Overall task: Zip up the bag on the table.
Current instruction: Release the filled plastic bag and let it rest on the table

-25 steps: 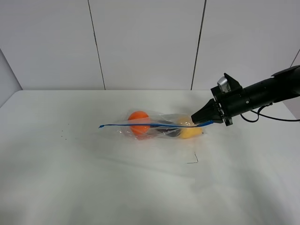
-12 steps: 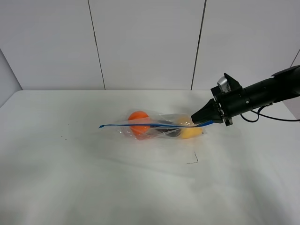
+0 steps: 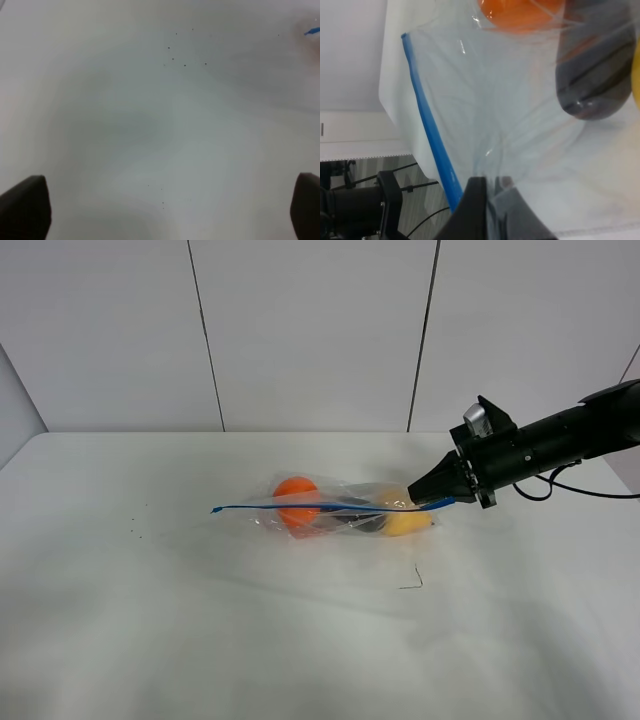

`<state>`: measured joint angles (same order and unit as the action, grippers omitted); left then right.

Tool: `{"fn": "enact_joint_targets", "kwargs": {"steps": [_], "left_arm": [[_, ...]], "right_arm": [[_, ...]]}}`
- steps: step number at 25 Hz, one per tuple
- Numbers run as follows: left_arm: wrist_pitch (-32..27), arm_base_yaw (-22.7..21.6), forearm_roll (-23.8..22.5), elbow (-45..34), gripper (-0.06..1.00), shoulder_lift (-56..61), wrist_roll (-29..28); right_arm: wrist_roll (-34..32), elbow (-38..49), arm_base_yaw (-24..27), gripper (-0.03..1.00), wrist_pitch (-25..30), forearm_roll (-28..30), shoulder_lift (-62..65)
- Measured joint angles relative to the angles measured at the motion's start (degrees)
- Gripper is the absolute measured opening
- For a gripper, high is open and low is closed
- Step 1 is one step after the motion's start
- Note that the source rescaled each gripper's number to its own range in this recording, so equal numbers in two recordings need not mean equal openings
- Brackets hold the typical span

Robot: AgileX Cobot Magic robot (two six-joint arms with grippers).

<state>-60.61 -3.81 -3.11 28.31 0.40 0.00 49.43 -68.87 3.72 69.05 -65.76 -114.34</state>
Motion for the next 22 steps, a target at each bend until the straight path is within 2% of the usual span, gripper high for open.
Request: {"fn": "enact_joint_targets", "kwargs": {"steps": [22], "left_arm": [[0.0,0.0,-0.4,0.0,1.00,0.0,0.0]], "right_arm": [[0.0,0.0,0.0,0.00,0.0,0.0,0.0]]}}
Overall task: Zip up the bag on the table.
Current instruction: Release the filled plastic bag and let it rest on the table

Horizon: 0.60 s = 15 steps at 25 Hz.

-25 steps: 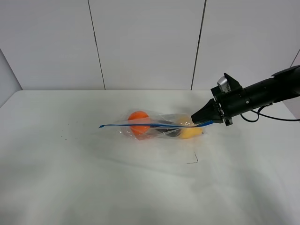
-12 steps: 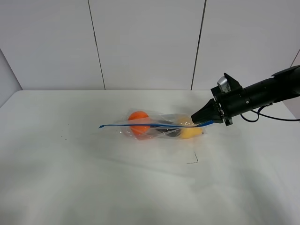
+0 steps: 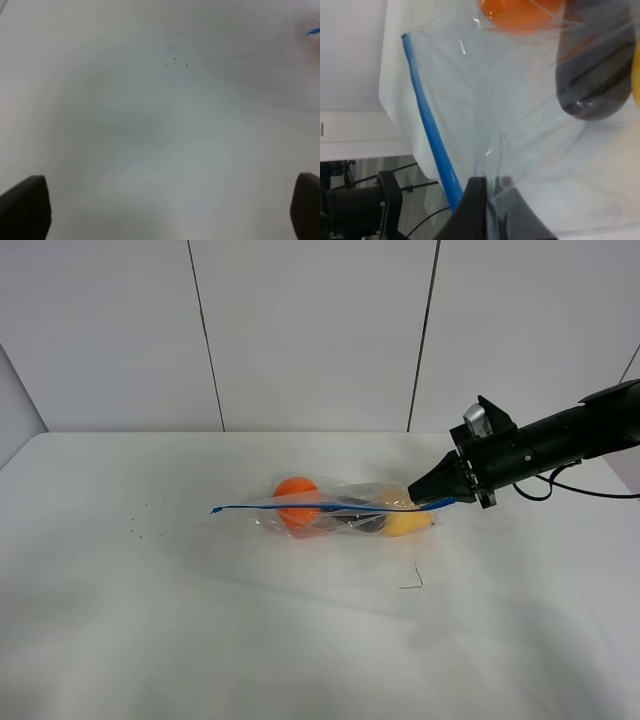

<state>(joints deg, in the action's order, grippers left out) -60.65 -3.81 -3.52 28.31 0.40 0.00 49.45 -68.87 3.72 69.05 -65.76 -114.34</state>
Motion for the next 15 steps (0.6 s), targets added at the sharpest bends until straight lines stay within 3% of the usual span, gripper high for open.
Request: {"fn": "enact_joint_targets", "kwargs": {"steps": [12,15], "left_arm": [[0.0,0.0,0.0,0.0,1.00,0.0,0.0],[0.0,0.0,0.0,0.0,1.00,0.0,0.0]], "right_arm": [[0.0,0.0,0.0,0.01,0.0,0.0,0.0],[0.0,0.0,0.0,0.13,0.0,-0.2,0.0]]}}
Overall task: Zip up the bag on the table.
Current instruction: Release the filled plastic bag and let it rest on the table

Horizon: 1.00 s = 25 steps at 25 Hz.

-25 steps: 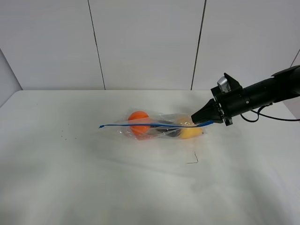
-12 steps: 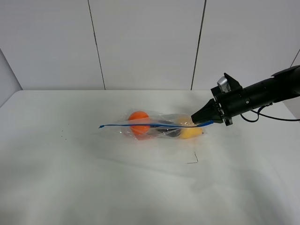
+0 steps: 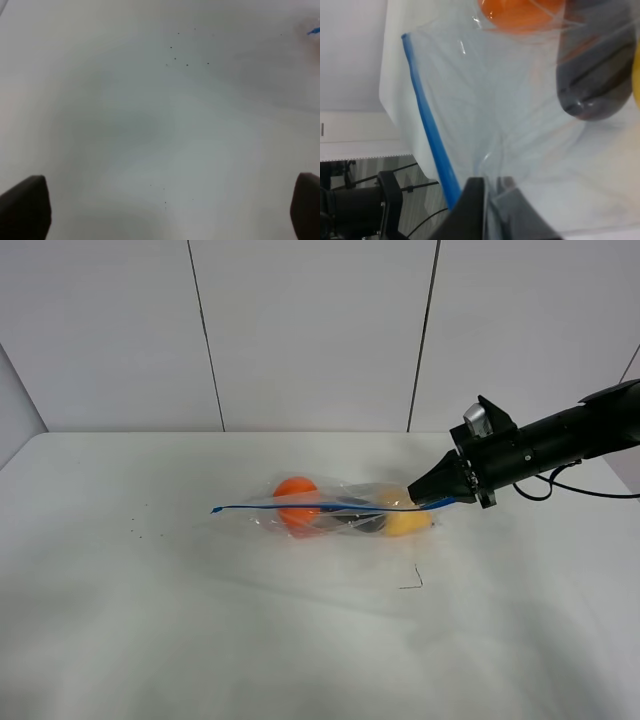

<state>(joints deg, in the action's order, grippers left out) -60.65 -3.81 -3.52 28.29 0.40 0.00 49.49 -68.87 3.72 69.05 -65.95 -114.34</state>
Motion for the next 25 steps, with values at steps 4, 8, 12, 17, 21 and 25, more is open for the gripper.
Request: {"fn": "enact_joint_targets", "kwargs": {"steps": [4,8,12,17,21,25], "left_arm": [[0.0,0.0,0.0,0.0,1.00,0.0,0.0],[0.0,0.0,0.0,0.0,1.00,0.0,0.0],[0.0,0.0,0.0,0.0,1.00,0.0,0.0],[0.0,0.0,0.0,0.0,1.00,0.0,0.0],[0.0,0.0,0.0,0.0,1.00,0.0,0.0],[0.0,0.0,0.0,0.0,1.00,0.0,0.0]], "right_arm": [[0.0,0.0,0.0,0.50,0.0,-0.2,0.0],[-0.1,0.0,0.0,0.91,0.0,-0.2,0.0],[-0.7,0.0,0.0,0.99,0.0,-0.3,0.0],[-2.1,0.0,0.0,1.00,0.0,0.1,0.1],[-2.6,0.0,0.0,1.00,0.1,2.3,1.8],[-5.6,0.0,0.0,1.00,-0.9,5.3,4.4]]}}
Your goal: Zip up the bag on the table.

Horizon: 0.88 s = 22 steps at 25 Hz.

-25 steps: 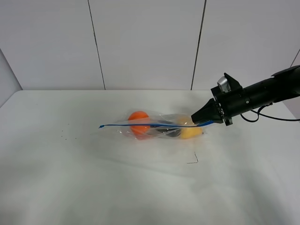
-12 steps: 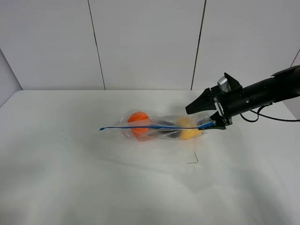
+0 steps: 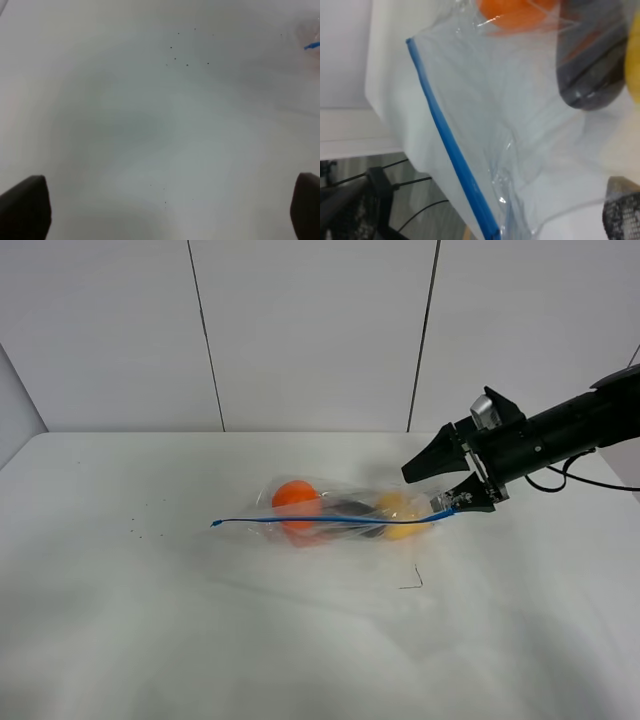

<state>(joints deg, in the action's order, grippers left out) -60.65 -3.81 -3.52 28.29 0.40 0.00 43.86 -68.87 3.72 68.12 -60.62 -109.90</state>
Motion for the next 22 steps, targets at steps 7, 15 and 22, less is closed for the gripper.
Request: {"fn": "enact_joint_targets", "kwargs": {"steps": [7,15,22], "left_arm": [[0.0,0.0,0.0,0.0,1.00,0.0,0.0],[0.1,0.0,0.0,0.0,1.00,0.0,0.0],[0.1,0.0,0.0,0.0,1.00,0.0,0.0]], "right_arm": [[-3.8,0.0,0.0,1.00,-0.7,5.8,1.1],[-8.4,0.0,0.0,1.00,-3.8,12.5,2.6],[-17.3,0.0,0.0,1.00,-7.4,26.6,7.1]]}}
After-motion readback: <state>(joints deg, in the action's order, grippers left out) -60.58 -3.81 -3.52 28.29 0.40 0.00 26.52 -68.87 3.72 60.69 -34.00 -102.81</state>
